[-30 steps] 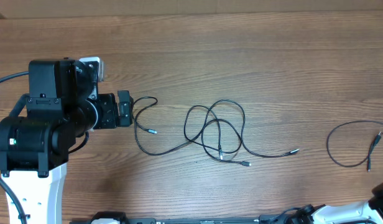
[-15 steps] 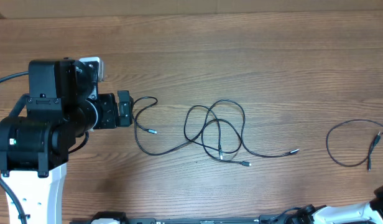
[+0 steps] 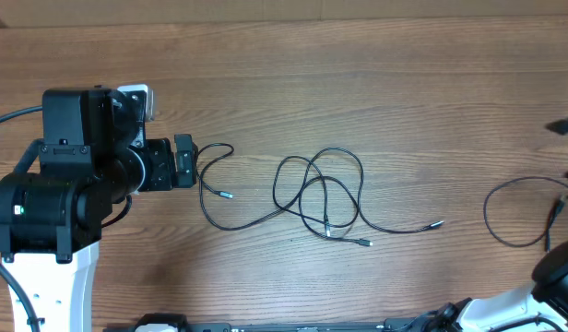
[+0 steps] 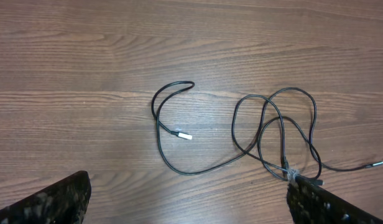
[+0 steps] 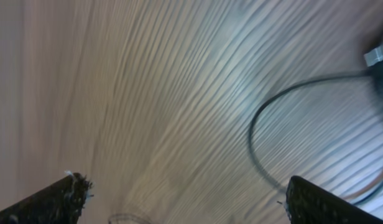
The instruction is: Untangle cables
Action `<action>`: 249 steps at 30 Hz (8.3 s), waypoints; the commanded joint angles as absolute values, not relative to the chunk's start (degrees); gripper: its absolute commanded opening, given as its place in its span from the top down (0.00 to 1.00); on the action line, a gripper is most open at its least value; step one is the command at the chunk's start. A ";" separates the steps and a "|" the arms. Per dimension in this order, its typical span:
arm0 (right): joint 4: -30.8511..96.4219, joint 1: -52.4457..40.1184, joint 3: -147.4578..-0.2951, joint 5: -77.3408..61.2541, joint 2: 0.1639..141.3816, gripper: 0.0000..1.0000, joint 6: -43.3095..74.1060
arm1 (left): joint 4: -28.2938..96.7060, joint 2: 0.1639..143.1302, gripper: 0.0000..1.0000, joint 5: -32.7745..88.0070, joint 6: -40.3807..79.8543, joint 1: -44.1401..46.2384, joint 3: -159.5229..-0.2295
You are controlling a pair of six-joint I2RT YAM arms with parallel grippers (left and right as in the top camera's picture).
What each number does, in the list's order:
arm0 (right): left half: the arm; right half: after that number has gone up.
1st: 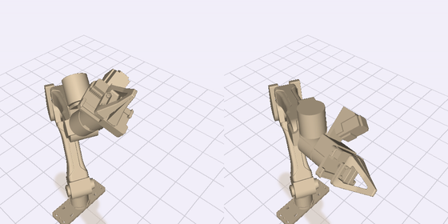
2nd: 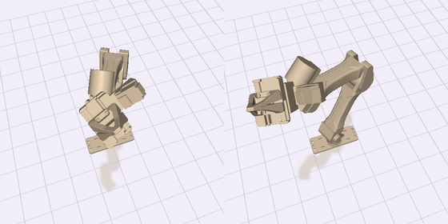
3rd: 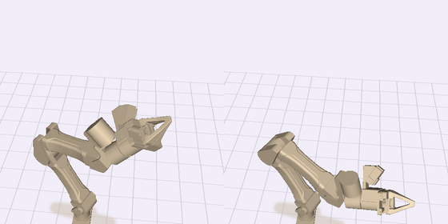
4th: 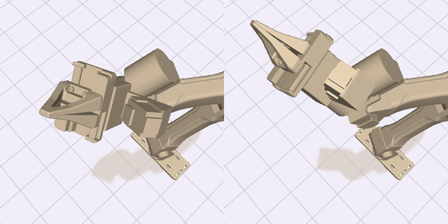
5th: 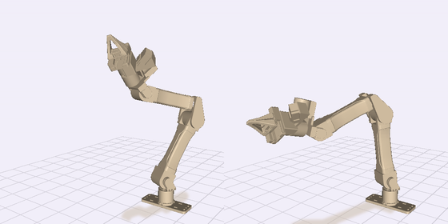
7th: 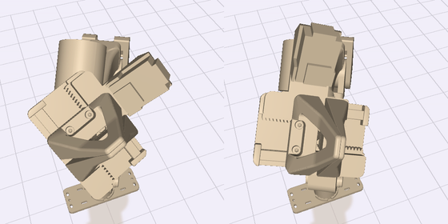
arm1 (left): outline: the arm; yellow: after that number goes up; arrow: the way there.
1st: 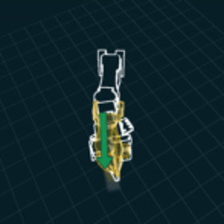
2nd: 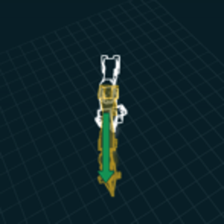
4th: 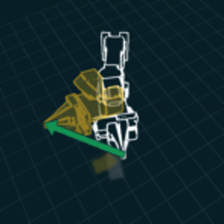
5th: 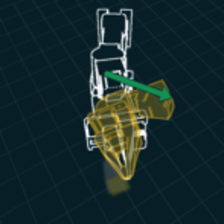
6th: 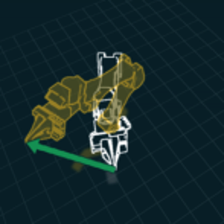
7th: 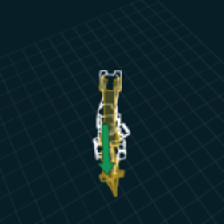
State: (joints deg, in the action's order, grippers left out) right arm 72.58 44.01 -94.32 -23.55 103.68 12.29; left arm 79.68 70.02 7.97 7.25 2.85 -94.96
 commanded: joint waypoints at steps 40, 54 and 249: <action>63.20 -20.08 -63.20 -26.68 103.20 0.16 48.49 | 79.48 70.11 0.00 8.56 6.17 2.59 -94.87; 61.23 -26.57 -67.64 -19.00 98.70 0.96 54.41 | 79.48 70.11 0.00 8.54 6.17 2.59 -94.87; 3.27 -16.25 -77.67 13.74 92.29 0.96 43.99 | 79.48 70.11 0.00 8.54 6.17 2.59 -94.87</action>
State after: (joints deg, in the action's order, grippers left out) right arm 3.09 -21.06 -76.07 10.94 95.48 50.30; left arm 79.66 70.04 7.97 7.25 2.85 -94.91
